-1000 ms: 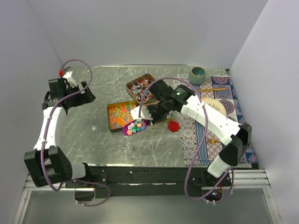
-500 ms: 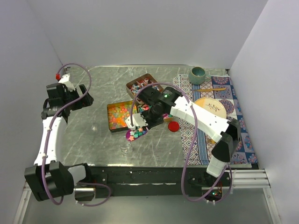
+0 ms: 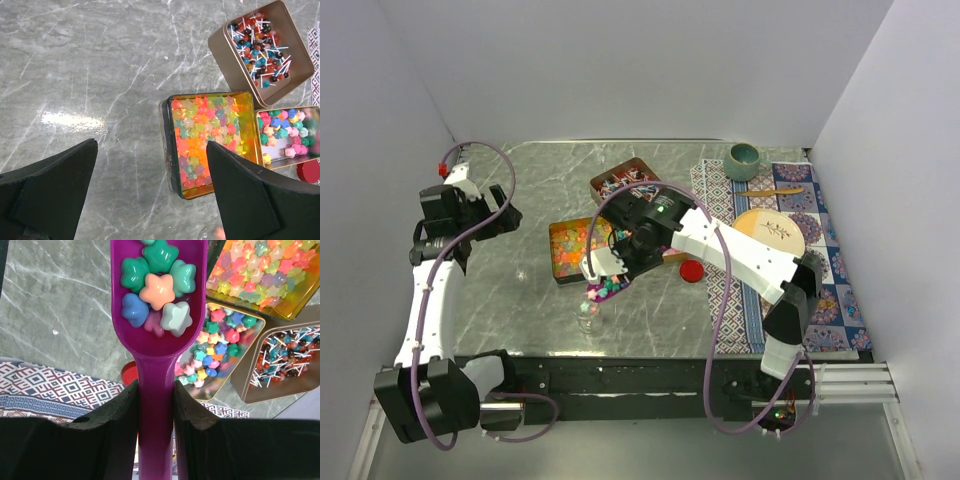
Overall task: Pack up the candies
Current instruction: Place the fake candies in the packing bottle.
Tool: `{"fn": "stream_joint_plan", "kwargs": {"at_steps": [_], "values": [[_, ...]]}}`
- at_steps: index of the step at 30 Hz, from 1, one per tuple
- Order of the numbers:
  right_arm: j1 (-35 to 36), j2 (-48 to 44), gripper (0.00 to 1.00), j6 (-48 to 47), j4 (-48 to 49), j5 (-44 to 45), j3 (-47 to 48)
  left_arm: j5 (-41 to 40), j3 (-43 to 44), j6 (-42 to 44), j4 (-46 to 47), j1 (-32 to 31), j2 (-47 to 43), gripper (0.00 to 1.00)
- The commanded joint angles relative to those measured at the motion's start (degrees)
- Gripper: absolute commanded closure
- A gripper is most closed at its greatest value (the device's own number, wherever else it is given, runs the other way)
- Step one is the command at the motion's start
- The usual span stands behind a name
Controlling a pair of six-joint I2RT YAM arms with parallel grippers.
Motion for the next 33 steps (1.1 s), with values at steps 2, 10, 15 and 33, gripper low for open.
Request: {"fn": "stream_joint_plan", "kwargs": {"at_steps": [2, 10, 15, 33], "values": [[1.06, 0.75, 1.0, 1.11, -1.57, 3.45, 3.81, 1.75, -0.19, -1.22, 2.87, 0.18, -2.36, 0.03], [2.02, 1.89, 1.0, 1.46, -3.24, 5.82, 5.92, 2.45, -0.63, -1.66, 3.58, 0.18, -3.33, 0.03], [2.81, 2.15, 1.0, 1.28, -3.94, 7.57, 7.07, 3.51, -1.15, -2.37, 4.28, 0.18, -3.59, 0.03], [6.33, 3.03, 1.0, -0.12, -7.99, 15.57, 10.76, 5.44, -1.24, -3.6, 5.07, 0.18, -4.3, 0.03]]}}
